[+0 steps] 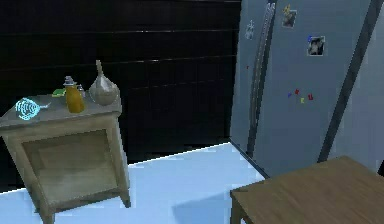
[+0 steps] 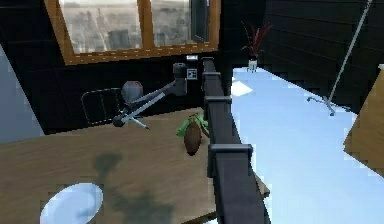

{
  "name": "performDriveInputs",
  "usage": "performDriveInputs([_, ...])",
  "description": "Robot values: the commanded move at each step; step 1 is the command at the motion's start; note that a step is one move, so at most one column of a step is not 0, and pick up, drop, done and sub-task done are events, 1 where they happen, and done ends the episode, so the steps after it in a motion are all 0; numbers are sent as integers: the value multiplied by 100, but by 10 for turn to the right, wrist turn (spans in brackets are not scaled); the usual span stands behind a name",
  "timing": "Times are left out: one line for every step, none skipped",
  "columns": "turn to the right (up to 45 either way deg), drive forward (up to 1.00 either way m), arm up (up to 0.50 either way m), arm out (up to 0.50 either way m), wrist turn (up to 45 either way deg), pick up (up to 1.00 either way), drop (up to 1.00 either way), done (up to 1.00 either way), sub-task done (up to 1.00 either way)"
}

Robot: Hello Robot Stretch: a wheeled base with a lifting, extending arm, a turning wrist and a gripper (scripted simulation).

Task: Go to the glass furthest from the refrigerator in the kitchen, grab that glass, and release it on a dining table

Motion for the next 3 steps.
performDriveInputs([0, 0, -32, 0, 0, 0, 0, 0, 0])
performDriveInputs([0, 0, 0, 0, 0, 0, 100, 0, 0])
performDriveInputs([0, 0, 4, 0, 0, 0, 0, 0, 0])
